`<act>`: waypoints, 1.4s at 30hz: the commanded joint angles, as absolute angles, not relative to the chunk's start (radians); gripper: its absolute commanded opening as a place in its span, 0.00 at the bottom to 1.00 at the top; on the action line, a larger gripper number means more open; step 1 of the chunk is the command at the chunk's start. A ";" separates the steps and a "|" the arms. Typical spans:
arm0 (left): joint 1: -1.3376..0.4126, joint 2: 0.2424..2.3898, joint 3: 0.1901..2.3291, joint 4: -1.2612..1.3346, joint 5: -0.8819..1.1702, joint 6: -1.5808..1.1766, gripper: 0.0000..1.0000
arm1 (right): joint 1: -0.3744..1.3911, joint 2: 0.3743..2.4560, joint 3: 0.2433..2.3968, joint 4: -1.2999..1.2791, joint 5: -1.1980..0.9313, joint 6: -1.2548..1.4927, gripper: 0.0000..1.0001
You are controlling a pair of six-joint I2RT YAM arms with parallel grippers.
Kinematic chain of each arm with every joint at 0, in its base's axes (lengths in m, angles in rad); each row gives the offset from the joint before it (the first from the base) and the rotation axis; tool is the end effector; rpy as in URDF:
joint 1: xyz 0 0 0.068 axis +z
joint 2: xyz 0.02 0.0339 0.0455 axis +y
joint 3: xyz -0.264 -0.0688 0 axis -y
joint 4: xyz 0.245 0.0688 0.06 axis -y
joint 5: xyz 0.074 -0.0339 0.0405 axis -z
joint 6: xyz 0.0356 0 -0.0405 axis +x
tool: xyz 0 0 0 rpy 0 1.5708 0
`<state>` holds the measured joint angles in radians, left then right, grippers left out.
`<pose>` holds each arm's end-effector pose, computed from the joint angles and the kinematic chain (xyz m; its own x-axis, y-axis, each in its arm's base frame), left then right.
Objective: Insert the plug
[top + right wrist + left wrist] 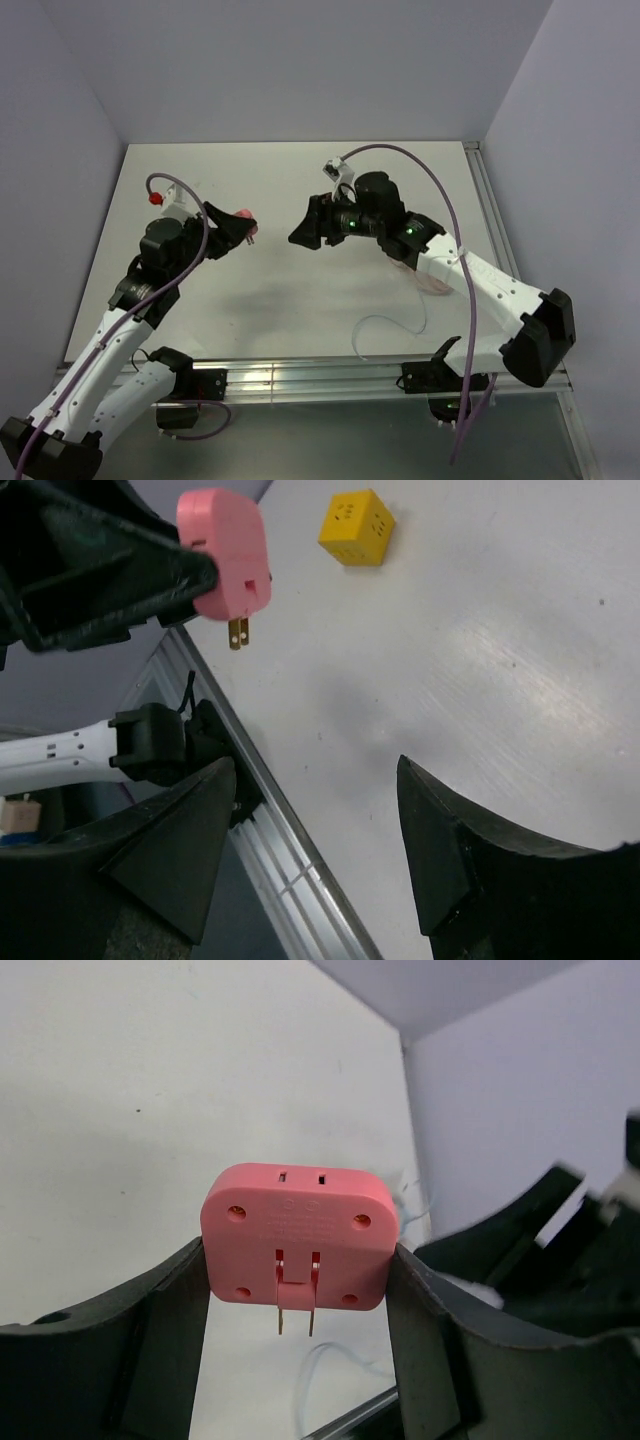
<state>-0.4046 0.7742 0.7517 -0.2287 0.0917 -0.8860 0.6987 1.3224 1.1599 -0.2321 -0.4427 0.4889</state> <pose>0.1674 -0.0753 0.3253 -0.5113 -0.6201 -0.5950 0.1225 0.6327 -0.7646 0.2234 0.2076 0.3482 -0.6751 -0.0128 -0.7377 -0.6422 0.5024 0.5790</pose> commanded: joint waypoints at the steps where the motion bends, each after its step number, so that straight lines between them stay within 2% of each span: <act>1: -0.407 0.727 0.752 -0.201 -0.055 -1.238 0.00 | 0.767 1.262 1.079 0.026 -0.321 0.393 0.73; 7: -0.407 0.776 0.831 -0.314 -0.043 -1.426 0.00 | 0.857 1.267 1.026 0.205 -0.236 0.362 0.75; 13: -0.408 0.759 0.784 -0.265 -0.009 -1.520 0.00 | 0.905 1.327 1.035 0.351 -0.177 0.385 0.75; 25: -0.407 0.733 0.779 -0.310 -0.009 -1.572 0.00 | 0.936 1.436 1.086 0.449 -0.203 0.391 0.60; 36: -0.410 0.752 0.775 -0.305 0.018 -1.574 0.00 | 0.946 1.446 1.103 0.463 -0.186 0.391 0.57; 42: -0.413 0.745 0.762 -0.291 0.021 -1.577 0.00 | 0.945 1.466 1.123 0.471 -0.183 0.393 0.51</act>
<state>-0.4076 0.7544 0.7609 -0.3202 0.0071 -1.5589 0.9394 1.4628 1.0767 0.4152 -0.1986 0.3992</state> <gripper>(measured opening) 0.661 0.521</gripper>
